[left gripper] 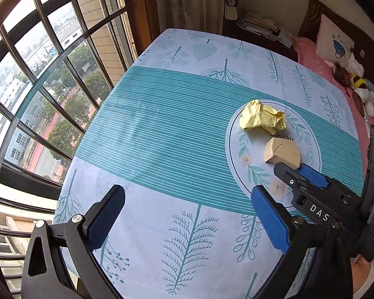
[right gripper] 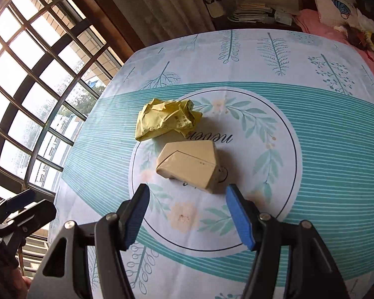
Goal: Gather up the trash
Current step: 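Grasp the beige box with the right tool while the left tool grasps the yellow wrapper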
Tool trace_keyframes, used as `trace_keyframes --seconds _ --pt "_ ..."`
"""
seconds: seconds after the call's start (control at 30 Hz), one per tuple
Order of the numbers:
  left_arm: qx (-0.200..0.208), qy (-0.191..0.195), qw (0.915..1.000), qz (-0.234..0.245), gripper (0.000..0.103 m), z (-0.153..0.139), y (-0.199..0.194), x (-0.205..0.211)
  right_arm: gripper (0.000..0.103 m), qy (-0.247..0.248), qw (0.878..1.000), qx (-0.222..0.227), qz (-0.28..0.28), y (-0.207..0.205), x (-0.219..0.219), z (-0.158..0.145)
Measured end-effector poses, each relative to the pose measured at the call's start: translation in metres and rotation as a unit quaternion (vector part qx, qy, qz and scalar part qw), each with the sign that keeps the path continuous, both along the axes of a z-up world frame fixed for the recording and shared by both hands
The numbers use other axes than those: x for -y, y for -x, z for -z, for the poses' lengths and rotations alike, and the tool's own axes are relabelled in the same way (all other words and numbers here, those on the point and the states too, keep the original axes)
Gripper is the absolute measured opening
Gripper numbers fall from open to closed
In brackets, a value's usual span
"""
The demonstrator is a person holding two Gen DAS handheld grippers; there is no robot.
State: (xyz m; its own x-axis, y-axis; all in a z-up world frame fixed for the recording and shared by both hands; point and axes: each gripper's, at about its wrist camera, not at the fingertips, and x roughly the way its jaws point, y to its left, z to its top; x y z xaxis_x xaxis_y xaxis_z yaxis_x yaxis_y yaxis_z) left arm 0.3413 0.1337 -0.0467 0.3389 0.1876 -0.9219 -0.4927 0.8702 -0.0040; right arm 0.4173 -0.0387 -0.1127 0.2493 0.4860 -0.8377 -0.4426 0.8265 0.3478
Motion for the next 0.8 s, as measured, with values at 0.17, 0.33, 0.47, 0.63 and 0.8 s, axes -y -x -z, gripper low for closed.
trace_keyframes --seconds 0.17,0.33,0.47,0.63,0.8 --pt "-0.006 -0.006 0.9998 -0.017 0.100 0.002 -0.001 -0.004 0.069 0.003 1.000 0.023 -0.004 -0.006 -0.019 0.008" --pt "-0.007 -0.007 0.9994 -0.032 0.100 0.004 -0.004 -0.013 0.075 0.036 0.995 0.087 -0.035 -0.005 -0.040 0.012" --pt "-0.007 -0.002 0.9992 -0.038 0.100 0.006 -0.009 -0.017 0.074 0.049 0.991 0.115 -0.055 -0.006 -0.044 0.014" --pt "0.000 0.006 0.9996 -0.027 0.100 0.006 -0.024 -0.013 0.064 0.062 0.987 0.130 -0.077 -0.006 -0.035 0.012" --pt "0.009 0.018 0.9998 0.008 0.100 0.007 -0.054 0.000 0.063 0.065 0.988 0.127 -0.066 -0.012 -0.006 0.010"
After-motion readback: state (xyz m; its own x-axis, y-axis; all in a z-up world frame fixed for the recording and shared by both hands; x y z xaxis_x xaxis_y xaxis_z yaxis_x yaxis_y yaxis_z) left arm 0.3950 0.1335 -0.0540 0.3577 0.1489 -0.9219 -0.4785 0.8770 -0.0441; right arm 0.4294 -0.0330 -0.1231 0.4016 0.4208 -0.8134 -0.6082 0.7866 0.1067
